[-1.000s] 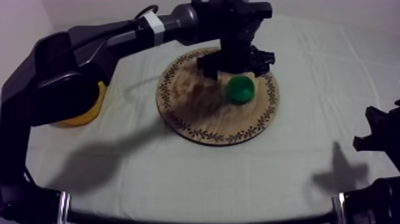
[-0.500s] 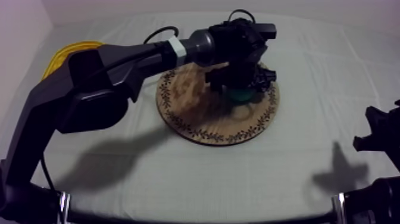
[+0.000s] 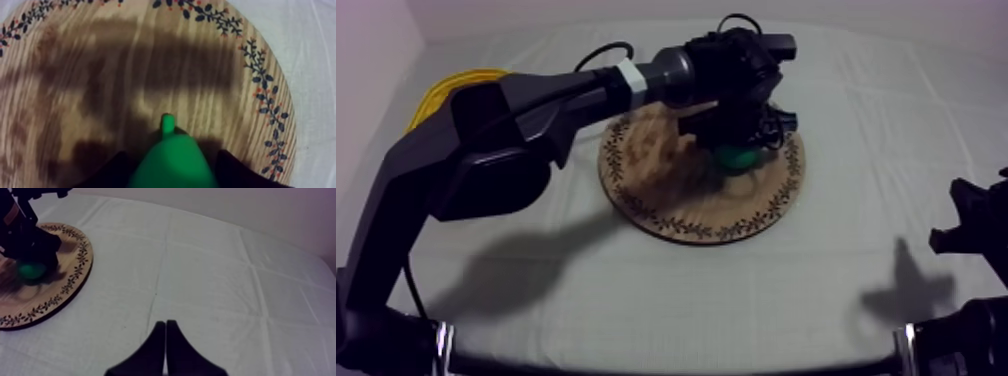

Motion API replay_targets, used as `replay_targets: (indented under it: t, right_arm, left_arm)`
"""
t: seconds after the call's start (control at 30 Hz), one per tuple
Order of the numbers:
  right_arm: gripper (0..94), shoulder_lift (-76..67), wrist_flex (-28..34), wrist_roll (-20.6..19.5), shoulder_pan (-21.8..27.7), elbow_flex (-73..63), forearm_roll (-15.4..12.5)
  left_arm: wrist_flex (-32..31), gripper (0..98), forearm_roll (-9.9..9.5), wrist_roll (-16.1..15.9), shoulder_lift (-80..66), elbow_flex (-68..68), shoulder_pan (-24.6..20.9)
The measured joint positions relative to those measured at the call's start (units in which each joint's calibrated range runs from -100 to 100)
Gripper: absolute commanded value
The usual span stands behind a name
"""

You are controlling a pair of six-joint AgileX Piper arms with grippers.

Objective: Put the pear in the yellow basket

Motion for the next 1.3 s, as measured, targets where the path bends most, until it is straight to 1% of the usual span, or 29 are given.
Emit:
replay_targets:
  t: [0.23, 0.4, 0.63, 0.9, 1.03, 1.17, 1.3]
  right_arm:
    - [0.5, 0.0, 0.0, 0.0, 0.0, 0.0, 0.0]
    - [0.5, 0.0, 0.0, 0.0, 0.0, 0.0, 0.0]
    - [0.5, 0.0, 0.0, -0.1, 0.0, 0.0, 0.0]
    - [0.5, 0.0, 0.0, 0.0, 0.0, 0.0, 0.0]
    - [0.5, 0.0, 0.0, 0.1, 0.0, 0.0, 0.0]
    - [0.5, 0.0, 0.0, 0.1, 0.0, 0.0, 0.0]
    - [0.5, 0.0, 0.2, 0.1, 0.0, 0.0, 0.0]
  left_arm:
    - [-0.1, 51.7, -0.07, -0.5, -5.1, 3.4, -0.9]
    - [0.0, 52.2, -0.13, -0.7, -10.8, 7.9, -2.3]
    - [0.0, 53.1, -0.02, -1.3, -22.3, 17.5, -5.3]
    - [-0.4, 54.0, -0.11, -4.1, -37.8, 32.3, -9.6]
    - [-3.0, 54.6, -0.18, -5.7, -45.8, 40.0, -11.9]
    - [-6.6, 54.5, -0.94, -7.5, -53.2, 46.9, -14.7]
    - [-8.0, 54.3, -1.47, -9.9, -59.5, 51.8, -17.8]
